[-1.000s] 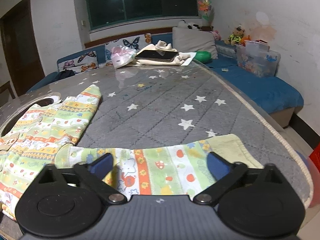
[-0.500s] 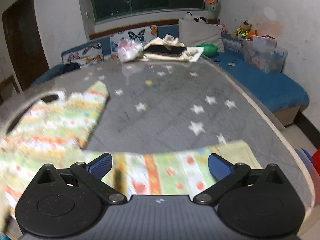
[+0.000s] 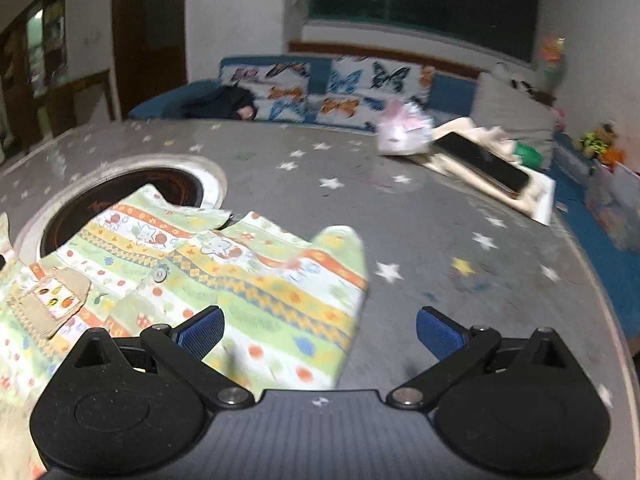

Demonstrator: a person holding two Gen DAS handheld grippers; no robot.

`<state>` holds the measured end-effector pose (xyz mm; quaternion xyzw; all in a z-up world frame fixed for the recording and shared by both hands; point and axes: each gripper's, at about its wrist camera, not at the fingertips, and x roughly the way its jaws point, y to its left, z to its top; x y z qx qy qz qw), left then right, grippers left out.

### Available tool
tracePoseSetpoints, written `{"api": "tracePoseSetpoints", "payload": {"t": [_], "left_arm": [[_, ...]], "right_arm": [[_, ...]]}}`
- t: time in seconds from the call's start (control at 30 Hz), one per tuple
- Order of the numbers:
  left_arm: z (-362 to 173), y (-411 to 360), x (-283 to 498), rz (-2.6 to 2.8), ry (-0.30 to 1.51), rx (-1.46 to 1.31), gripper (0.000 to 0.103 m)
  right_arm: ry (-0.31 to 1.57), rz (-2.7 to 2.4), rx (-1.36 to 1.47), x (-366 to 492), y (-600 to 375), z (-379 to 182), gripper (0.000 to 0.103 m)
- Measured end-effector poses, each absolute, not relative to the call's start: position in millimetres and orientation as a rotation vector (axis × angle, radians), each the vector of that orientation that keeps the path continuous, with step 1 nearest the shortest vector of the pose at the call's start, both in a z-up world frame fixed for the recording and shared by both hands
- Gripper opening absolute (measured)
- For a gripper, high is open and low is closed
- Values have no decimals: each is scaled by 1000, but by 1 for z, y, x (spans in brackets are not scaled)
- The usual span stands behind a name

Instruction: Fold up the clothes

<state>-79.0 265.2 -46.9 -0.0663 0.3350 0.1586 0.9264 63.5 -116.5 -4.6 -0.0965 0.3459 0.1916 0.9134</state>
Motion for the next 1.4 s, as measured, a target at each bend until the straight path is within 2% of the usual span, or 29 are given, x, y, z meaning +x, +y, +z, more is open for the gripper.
{"api": "tracePoseSetpoints", "payload": {"t": [0.2, 0.4, 0.57, 1.4], "left_arm": [[-47, 267, -79, 324, 690, -133, 100], [-48, 266, -77, 327, 694, -130, 103], [-48, 264, -77, 329, 696, -125, 103], [-47, 269, -76, 338, 706, -139, 103]], "right_arm": [[754, 314, -251, 100, -109, -32, 103], [734, 232, -130, 117, -140, -24, 103], [736, 194, -216, 132, -133, -33, 103], [706, 402, -270, 103, -56, -19, 103]]}}
